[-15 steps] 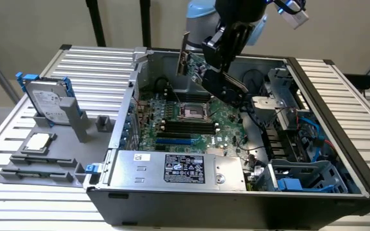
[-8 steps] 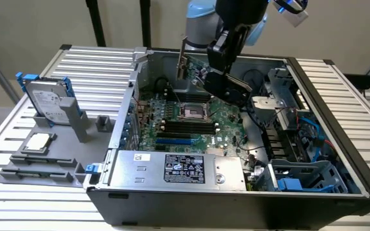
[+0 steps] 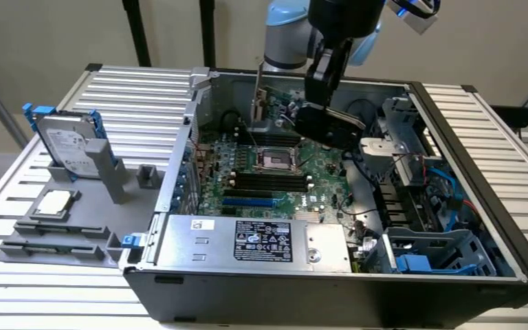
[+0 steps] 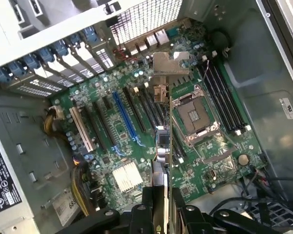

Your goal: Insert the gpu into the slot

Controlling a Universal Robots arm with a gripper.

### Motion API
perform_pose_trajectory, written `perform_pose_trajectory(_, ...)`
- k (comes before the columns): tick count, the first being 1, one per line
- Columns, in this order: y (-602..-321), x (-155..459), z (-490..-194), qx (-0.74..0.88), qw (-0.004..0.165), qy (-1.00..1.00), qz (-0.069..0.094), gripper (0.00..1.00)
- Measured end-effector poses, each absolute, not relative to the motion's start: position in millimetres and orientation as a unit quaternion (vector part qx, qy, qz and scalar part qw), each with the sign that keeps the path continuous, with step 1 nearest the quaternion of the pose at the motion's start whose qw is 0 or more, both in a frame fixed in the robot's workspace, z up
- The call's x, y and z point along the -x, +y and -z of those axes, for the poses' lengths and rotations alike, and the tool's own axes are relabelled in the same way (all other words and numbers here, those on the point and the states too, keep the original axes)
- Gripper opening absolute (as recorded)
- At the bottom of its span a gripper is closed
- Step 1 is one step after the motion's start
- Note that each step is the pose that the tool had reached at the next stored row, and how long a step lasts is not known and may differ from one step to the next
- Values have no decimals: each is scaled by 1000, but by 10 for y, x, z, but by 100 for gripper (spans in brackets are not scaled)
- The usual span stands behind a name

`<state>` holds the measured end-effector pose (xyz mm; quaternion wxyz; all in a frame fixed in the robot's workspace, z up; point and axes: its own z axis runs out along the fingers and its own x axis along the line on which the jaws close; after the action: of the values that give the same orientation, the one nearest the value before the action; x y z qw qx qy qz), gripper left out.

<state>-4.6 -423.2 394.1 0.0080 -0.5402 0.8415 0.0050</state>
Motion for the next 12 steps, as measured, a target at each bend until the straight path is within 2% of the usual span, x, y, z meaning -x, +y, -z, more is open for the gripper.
perform_pose_trajectory(12, -4232, 47, -3816, 629, 13, 778, -6, 26)
